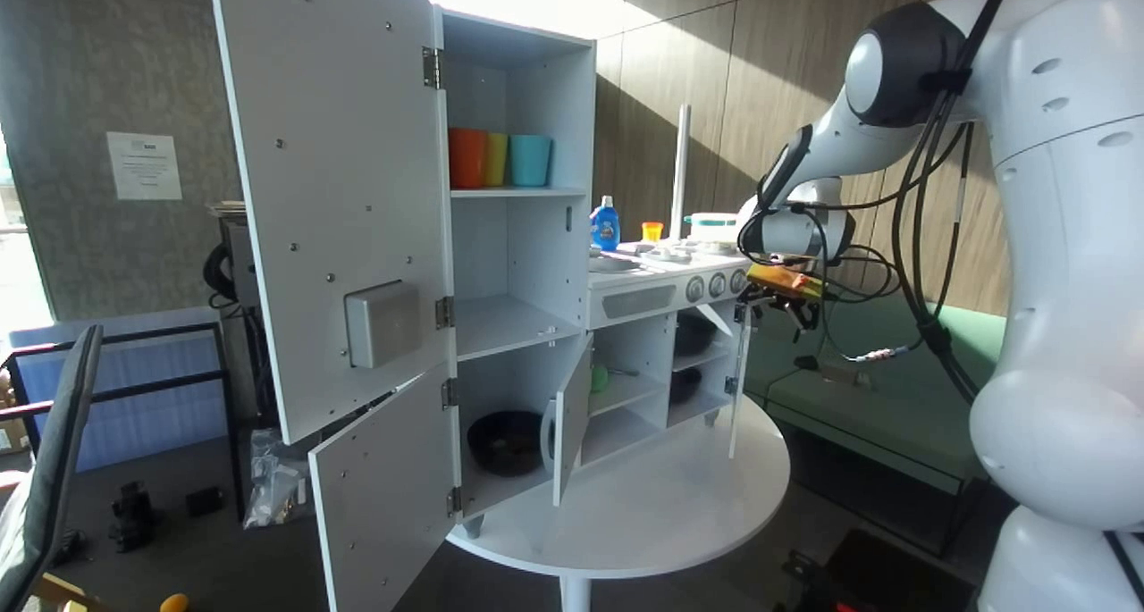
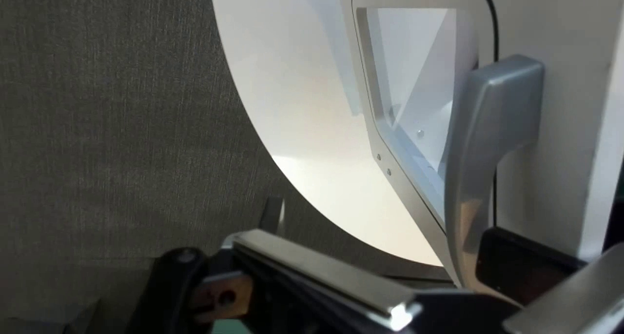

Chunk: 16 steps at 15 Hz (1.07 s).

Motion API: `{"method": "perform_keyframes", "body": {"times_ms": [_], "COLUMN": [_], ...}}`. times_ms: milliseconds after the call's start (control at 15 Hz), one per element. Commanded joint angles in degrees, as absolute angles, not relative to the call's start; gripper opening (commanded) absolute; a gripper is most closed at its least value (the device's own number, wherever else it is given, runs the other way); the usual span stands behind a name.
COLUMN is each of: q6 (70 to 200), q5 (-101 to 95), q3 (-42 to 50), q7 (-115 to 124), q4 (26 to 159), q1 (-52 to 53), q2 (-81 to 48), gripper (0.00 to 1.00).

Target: Open the cupboard doors

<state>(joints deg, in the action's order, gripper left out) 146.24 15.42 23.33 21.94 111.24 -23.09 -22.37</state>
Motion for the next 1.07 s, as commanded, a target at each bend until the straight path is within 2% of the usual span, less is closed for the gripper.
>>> {"method": "perform_keyframes", "body": {"times_ms": [0, 267, 733, 1000], "q6": [148.05, 152.24, 167.11, 160.73], "q5": [10.97, 7.82, 0.55, -10.76], "q3": [26.65, 28.6, 33.85, 36.44], "q7": [26.42, 27.62, 29.9, 23.28], "q4": [109.99, 112.43, 121.27, 125.68], "q1": [-22.3, -21.52, -16.01, -14.15], "q2": [-23.45, -20.59, -13.06, -6.97], "gripper": [1.0, 1.0, 1.0, 1.0]}}
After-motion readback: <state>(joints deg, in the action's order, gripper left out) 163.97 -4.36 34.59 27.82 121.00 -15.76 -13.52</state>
